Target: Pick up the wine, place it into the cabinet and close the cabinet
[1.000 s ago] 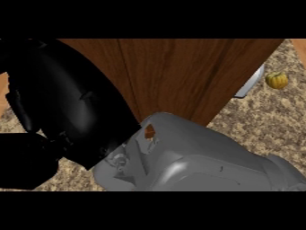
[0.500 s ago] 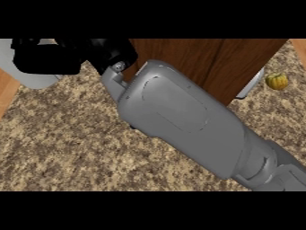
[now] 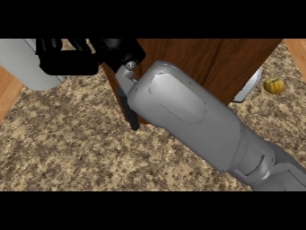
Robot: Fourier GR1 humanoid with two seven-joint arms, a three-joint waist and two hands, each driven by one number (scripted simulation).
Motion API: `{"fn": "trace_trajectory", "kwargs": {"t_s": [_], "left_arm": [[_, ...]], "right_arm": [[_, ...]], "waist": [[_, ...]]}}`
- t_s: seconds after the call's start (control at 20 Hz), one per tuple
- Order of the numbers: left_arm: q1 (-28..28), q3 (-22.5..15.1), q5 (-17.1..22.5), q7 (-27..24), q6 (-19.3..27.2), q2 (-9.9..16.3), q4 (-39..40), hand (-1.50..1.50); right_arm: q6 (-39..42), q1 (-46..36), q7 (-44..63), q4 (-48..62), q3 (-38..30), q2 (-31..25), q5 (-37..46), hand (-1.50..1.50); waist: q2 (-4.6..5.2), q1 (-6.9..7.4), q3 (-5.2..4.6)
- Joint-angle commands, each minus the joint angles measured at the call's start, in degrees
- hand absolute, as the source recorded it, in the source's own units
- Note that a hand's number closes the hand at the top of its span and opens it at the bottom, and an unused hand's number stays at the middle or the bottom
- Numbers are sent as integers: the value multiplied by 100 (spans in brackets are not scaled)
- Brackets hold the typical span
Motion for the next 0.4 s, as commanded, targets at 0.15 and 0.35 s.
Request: {"fn": "trace_trajectory", "kwargs": {"t_s": [0.15, 0.35], "left_arm": [[-40, 77, 75, 123, 97, 54, -21, 150], [-149, 46, 70, 90, 149, -14, -38, 150]], "right_arm": [[-108, 482, -320, 1089, -220, -602, 276, 150], [27, 527, -534, 1075, -303, -697, 239, 150]], "waist": [[406, -130, 66], [439, -202, 63]]}}
